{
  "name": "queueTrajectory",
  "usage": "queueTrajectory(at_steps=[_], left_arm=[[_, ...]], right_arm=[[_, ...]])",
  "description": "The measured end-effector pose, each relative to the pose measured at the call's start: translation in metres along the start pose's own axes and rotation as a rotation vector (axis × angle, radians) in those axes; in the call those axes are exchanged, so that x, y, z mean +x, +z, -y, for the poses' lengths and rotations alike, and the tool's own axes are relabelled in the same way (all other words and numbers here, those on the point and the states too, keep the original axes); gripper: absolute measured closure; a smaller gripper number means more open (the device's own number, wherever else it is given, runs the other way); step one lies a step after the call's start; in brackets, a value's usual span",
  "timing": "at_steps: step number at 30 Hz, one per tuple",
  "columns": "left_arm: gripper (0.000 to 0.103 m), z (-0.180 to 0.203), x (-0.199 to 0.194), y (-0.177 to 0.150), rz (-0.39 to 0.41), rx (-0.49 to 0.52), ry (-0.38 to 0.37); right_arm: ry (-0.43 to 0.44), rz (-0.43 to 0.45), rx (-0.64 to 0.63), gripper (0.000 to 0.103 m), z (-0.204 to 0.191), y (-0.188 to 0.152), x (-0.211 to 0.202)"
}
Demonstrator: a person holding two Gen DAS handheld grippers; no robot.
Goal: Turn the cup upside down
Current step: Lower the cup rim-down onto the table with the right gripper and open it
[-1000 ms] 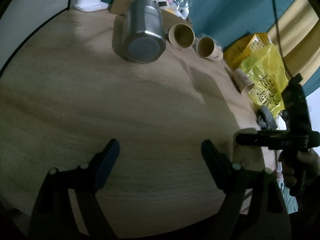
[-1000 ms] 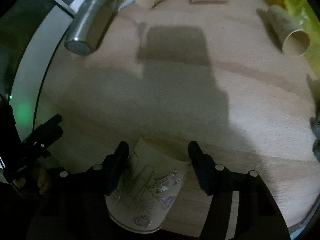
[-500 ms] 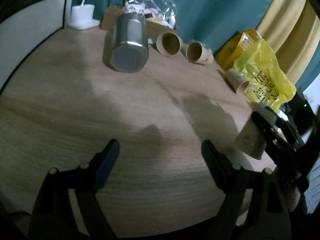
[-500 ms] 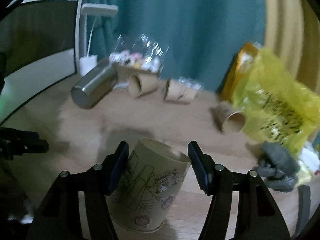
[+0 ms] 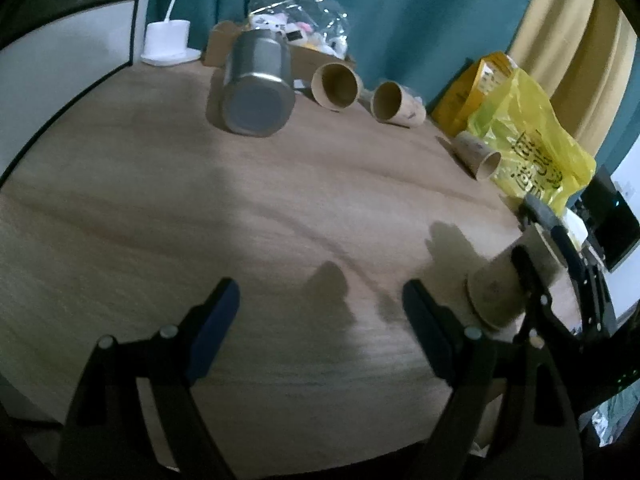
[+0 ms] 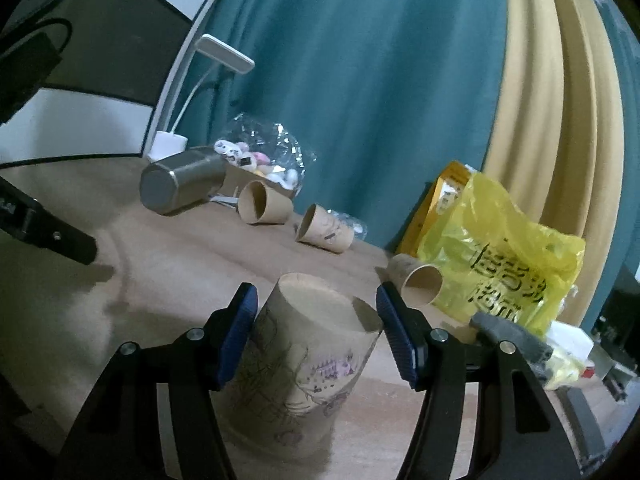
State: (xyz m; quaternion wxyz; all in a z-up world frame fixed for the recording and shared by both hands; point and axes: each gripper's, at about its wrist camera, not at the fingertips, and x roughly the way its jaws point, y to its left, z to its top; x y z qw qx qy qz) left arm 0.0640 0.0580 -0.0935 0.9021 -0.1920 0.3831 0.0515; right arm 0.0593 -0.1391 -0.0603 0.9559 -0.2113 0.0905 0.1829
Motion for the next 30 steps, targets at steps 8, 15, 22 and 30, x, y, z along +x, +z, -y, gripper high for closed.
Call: queueTrajectory(at_steps=[8, 15, 22, 30], left_arm=[[0.018, 0.005, -0.008, -0.004, 0.021, 0.027, -0.009], [0.018, 0.012, -0.027, -0.002, 0.088, 0.056, 0.013], [0.018, 0.034, -0.052, -0.008, 0.178, 0.127, 0.011], [0.018, 0.055, -0.088, -0.021, 0.272, 0.187, -0.008]], right_arm=[[0.037, -0.040, 0.060, 0.038, -0.002, -0.002, -0.004], [0.125, -0.129, 0.209, 0.021, 0.015, 0.011, -0.004], [0.191, -0.250, 0.376, 0.021, 0.040, 0.030, -0.018], [0.143, -0.195, 0.395, 0.021, 0.048, 0.043, -0.057]])
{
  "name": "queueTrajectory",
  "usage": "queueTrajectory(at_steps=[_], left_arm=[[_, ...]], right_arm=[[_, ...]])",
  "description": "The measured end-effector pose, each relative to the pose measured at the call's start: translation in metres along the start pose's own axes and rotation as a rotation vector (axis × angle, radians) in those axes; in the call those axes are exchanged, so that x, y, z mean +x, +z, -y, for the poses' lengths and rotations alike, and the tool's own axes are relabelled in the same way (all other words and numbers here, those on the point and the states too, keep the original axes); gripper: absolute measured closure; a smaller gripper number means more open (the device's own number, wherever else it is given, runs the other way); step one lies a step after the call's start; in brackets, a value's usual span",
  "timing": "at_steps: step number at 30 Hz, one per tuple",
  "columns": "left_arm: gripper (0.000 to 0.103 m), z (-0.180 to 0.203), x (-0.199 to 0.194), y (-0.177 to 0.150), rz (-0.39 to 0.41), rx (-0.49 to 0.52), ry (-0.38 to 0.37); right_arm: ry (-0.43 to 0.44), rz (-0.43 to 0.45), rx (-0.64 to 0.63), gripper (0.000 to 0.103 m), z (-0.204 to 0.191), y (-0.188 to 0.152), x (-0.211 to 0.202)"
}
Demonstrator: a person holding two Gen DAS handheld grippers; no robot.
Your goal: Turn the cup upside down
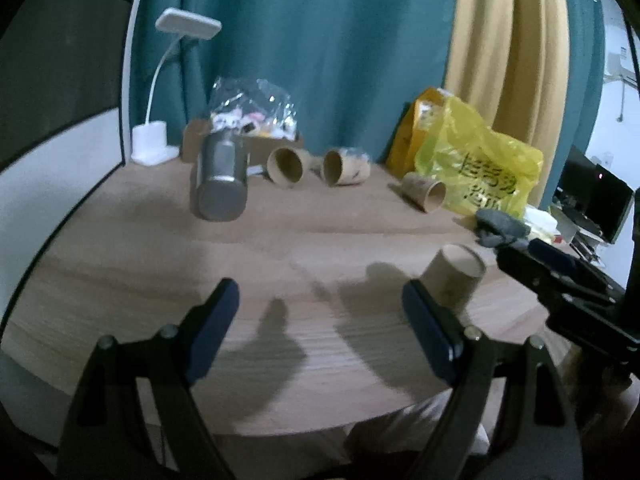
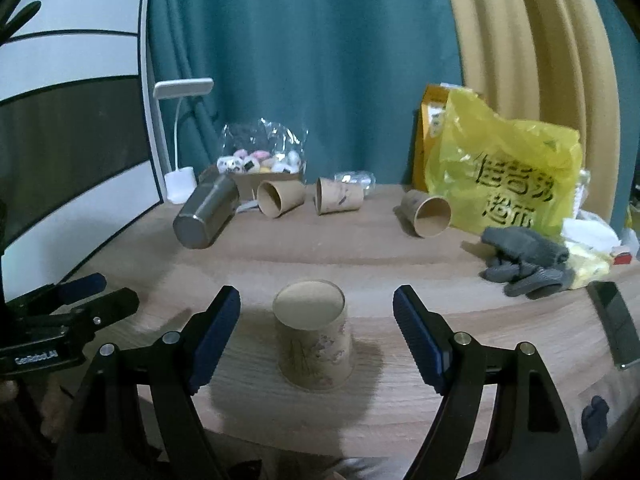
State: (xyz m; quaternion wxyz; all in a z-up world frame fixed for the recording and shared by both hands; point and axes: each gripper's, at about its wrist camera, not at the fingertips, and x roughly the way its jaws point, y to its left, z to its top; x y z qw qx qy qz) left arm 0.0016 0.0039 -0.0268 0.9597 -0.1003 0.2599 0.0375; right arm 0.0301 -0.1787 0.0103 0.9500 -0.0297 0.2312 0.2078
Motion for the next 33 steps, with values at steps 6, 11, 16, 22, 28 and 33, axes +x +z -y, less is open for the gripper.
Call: queueTrajectory(at_steps=[6, 11, 16, 22, 28, 33], left_arm=[[0.018, 0.012, -0.024, 0.006, 0.049, 0.034, -0.007], [0.018, 0.016, -0.034, 0.011, 0.069, 0.035, -0.003], [0.018, 0.020, -0.040, 0.015, 0.083, 0.036, 0.007], [0.018, 0.021, -0.040, 0.016, 0.077, 0.034, 0.008], [0.018, 0.022, -0.042, 0.016, 0.084, 0.046, 0.023], [0.018, 0.021, -0.045, 0.016, 0.099, 0.049, 0.041]], right_arm=[[-0.021, 0.038, -0.019, 0.021, -0.003, -0.001, -0.019], [-0.021, 0.062, -0.014, 0.021, -0.002, 0.001, -0.029], [-0.016, 0.070, -0.008, 0.021, -0.001, 0.003, -0.032], [-0.022, 0.072, -0.010, 0.021, -0.001, 0.004, -0.033], [-0.021, 0.072, 0.004, 0.021, -0.001, 0.004, -0.035], [-0.026, 0.073, 0.000, 0.021, 0.000, 0.004, -0.035]])
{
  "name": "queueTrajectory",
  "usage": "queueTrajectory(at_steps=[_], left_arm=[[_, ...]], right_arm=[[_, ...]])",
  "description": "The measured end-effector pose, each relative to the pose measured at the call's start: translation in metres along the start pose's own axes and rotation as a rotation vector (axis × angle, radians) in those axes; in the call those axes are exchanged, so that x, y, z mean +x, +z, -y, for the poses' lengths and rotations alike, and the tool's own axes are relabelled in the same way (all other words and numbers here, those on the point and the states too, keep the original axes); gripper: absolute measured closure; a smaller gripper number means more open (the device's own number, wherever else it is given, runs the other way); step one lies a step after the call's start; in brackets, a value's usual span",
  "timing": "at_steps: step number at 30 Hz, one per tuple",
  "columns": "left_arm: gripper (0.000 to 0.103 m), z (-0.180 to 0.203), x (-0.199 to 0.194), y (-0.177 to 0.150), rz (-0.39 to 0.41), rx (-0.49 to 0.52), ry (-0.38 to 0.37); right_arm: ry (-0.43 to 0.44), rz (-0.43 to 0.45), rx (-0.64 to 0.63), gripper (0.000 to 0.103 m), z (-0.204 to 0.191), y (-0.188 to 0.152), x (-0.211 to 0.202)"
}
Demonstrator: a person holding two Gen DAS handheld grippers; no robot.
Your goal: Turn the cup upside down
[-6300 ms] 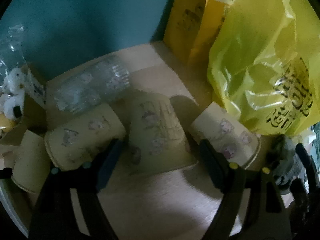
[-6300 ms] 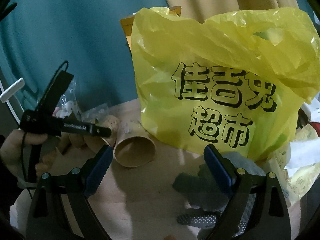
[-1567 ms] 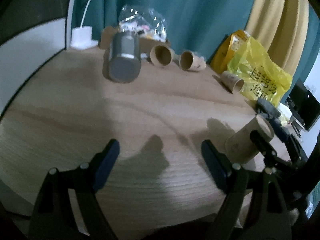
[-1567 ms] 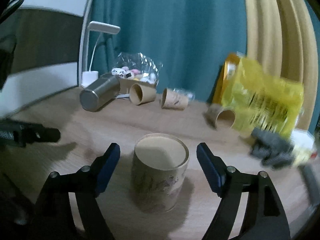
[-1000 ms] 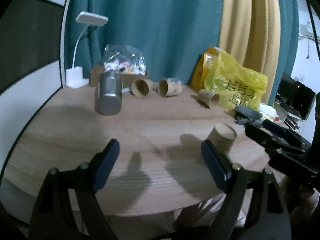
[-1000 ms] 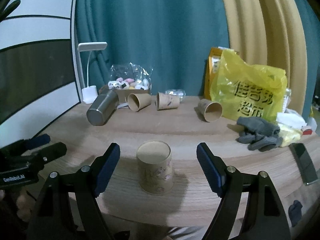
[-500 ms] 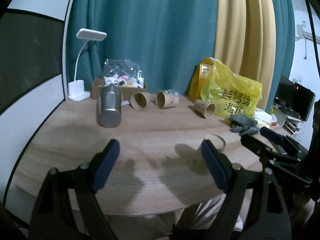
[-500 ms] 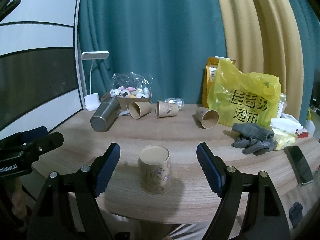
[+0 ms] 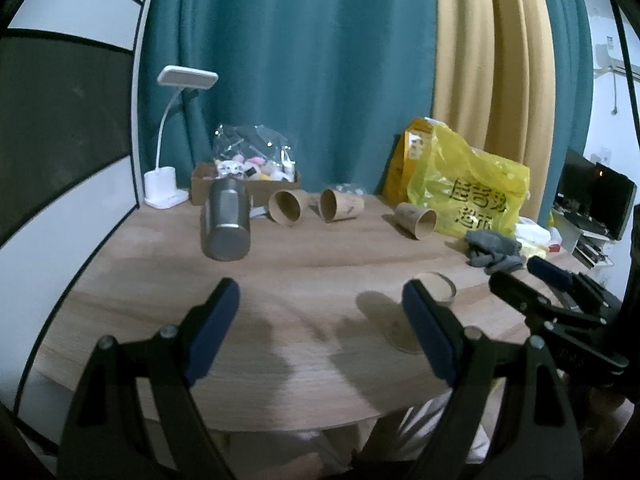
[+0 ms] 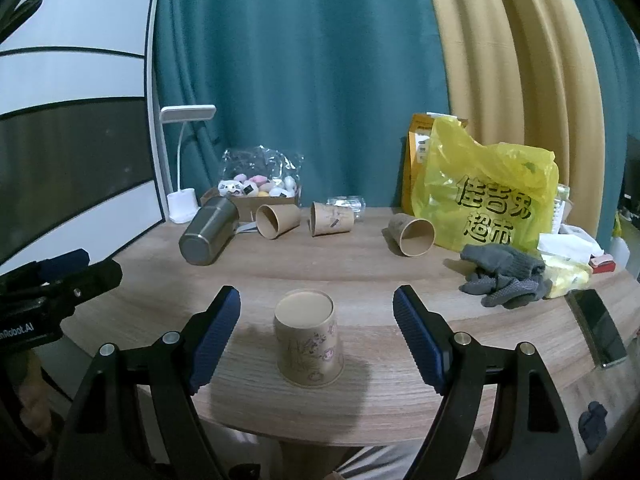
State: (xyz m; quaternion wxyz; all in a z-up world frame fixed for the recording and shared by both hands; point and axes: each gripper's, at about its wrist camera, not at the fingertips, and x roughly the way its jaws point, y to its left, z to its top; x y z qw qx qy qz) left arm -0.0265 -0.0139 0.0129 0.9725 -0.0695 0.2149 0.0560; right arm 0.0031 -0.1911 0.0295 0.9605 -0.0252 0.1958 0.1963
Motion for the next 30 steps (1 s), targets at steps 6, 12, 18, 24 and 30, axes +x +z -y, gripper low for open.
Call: queueTrajectory(at_steps=[6, 12, 18, 24, 30], left_arm=[[0.018, 0.0000, -0.0024, 0.0007, 0.013, 0.007, 0.003], [0.018, 0.0004, -0.0036, 0.0014, 0.015, 0.007, 0.000], [0.017, 0.0012, -0.0047, 0.0027, 0.016, 0.008, -0.004], [0.011, 0.0013, -0.0043, 0.0045, 0.015, 0.002, 0.008], [0.011, 0.0009, -0.0044, 0.0054, 0.012, -0.005, 0.013]], right_arm=[[-0.002, 0.001, 0.000, 0.021, -0.0002, -0.0007, -0.0001], [-0.003, 0.005, -0.002, 0.021, -0.0001, -0.0001, -0.0002], [-0.001, 0.003, -0.001, 0.021, 0.0010, 0.0003, 0.0001], [-0.001, 0.007, -0.002, 0.021, 0.0013, 0.0008, -0.0005], [-0.002, 0.007, -0.002, 0.021, 0.0014, 0.0007, -0.0005]])
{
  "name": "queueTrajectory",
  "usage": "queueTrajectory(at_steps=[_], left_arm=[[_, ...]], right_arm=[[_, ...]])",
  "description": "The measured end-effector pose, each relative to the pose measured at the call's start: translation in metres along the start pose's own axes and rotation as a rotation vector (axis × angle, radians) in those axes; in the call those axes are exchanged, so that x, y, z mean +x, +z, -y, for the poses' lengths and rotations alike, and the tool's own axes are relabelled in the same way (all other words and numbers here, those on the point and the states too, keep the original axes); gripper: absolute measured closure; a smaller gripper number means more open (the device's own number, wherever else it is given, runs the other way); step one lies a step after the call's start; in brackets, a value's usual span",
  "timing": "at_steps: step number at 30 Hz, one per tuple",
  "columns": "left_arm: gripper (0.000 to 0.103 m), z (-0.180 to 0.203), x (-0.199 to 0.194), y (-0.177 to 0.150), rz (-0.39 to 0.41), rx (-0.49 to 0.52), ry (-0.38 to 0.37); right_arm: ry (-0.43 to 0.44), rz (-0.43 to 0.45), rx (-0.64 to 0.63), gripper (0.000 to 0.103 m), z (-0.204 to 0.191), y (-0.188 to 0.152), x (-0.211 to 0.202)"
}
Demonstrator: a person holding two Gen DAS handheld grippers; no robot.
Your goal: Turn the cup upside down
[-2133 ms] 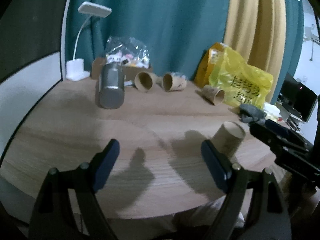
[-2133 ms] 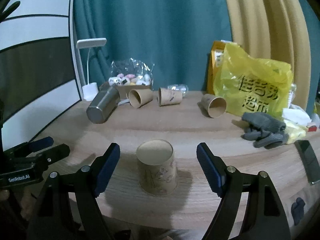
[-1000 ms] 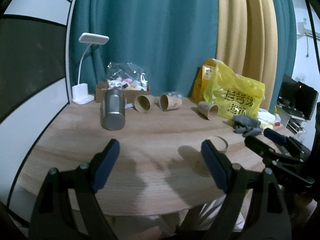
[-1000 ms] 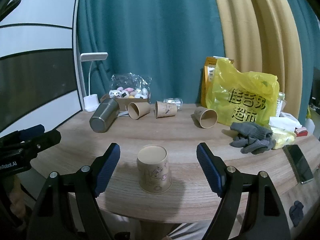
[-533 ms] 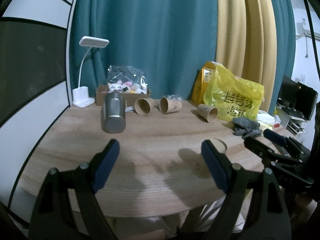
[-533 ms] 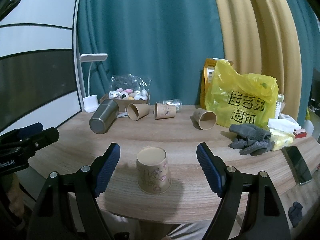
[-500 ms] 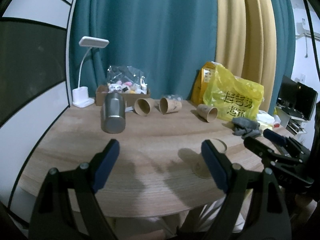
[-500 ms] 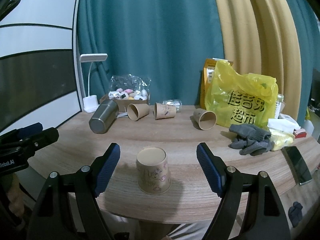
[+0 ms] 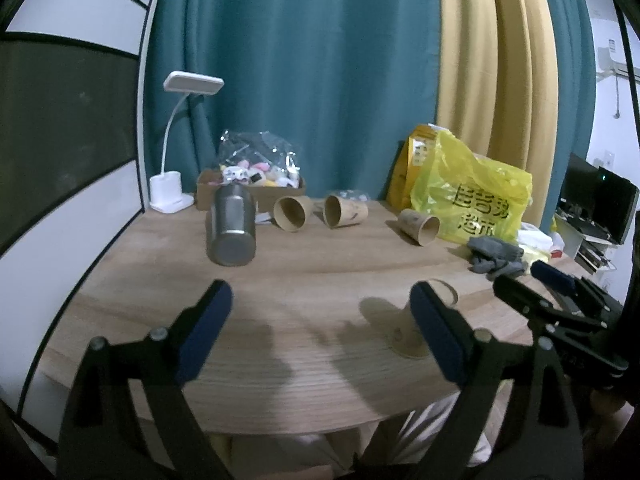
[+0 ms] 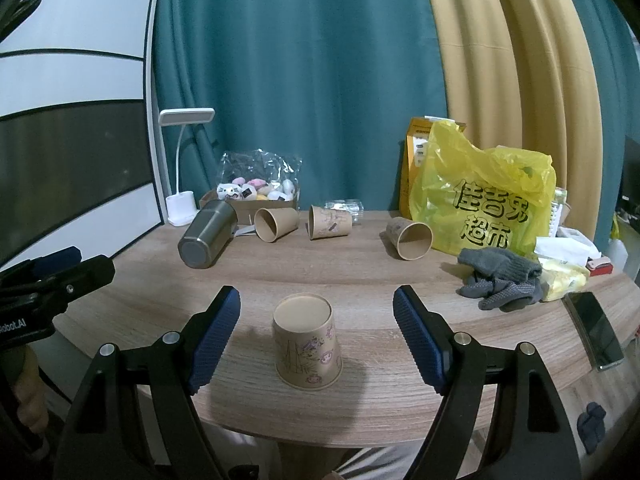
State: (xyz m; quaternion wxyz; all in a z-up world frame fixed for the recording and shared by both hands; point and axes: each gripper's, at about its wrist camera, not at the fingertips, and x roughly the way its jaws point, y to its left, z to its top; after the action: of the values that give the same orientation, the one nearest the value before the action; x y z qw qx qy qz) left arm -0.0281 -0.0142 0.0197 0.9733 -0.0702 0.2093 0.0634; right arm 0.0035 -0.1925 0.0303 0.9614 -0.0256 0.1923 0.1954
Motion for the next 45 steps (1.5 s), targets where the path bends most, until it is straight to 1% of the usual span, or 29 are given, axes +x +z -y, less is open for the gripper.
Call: queueTrajectory(at_steps=[45], left_arm=[[0.011, -0.0043, -0.0015, -0.0005, 0.002, -0.018, 0.007]], right_arm=[[0.000, -0.005, 0.005, 0.021, -0.0015, 0.0006, -0.0018]])
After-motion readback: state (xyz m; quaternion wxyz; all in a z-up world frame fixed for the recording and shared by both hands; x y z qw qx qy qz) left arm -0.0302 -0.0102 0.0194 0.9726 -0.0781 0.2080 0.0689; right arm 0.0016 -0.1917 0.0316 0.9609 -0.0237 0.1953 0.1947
